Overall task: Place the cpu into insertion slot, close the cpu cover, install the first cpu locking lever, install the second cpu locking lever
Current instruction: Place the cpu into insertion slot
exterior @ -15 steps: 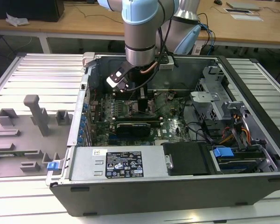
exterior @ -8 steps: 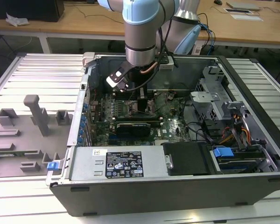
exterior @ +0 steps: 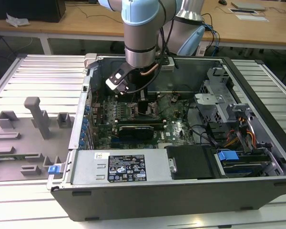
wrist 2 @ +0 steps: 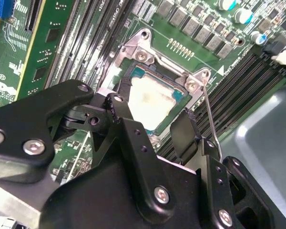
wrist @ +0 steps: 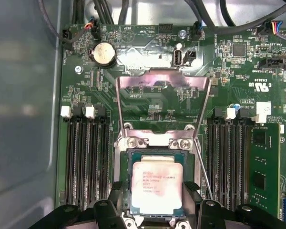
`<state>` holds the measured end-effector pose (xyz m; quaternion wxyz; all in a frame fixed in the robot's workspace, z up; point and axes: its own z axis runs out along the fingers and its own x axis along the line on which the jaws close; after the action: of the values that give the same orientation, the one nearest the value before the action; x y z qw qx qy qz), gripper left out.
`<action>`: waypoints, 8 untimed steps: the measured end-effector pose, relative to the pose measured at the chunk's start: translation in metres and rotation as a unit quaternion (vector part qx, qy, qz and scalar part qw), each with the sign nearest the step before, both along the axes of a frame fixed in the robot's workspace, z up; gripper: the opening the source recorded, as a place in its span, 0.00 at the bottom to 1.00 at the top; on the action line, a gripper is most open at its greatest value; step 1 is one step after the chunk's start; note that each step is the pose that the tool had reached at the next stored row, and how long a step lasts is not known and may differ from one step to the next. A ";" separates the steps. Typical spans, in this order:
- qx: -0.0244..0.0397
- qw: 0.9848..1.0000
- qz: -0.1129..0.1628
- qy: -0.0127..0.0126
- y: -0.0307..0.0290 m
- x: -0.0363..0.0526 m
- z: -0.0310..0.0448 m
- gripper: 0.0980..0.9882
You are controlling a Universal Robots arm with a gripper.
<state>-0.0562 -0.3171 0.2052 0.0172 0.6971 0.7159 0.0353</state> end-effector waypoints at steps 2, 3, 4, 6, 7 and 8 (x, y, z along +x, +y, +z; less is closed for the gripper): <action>0.000 1.000 0.004 0.000 0.0000 -0.0020 0.0000 0.57; 0.000 1.000 0.005 0.000 0.0000 -0.0026 0.0000 0.57; 0.000 1.000 0.005 0.000 0.0000 -0.0027 0.0000 0.57; 0.000 1.000 0.005 0.013 0.0000 -0.0026 -0.0002 0.57; 0.000 1.000 0.005 0.020 0.0000 -0.0025 -0.0003 0.57; 0.000 0.999 0.005 0.032 0.0000 -0.0024 -0.0005 0.57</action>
<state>-0.0586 -0.3171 0.2047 -0.0059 0.6940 0.7198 0.0136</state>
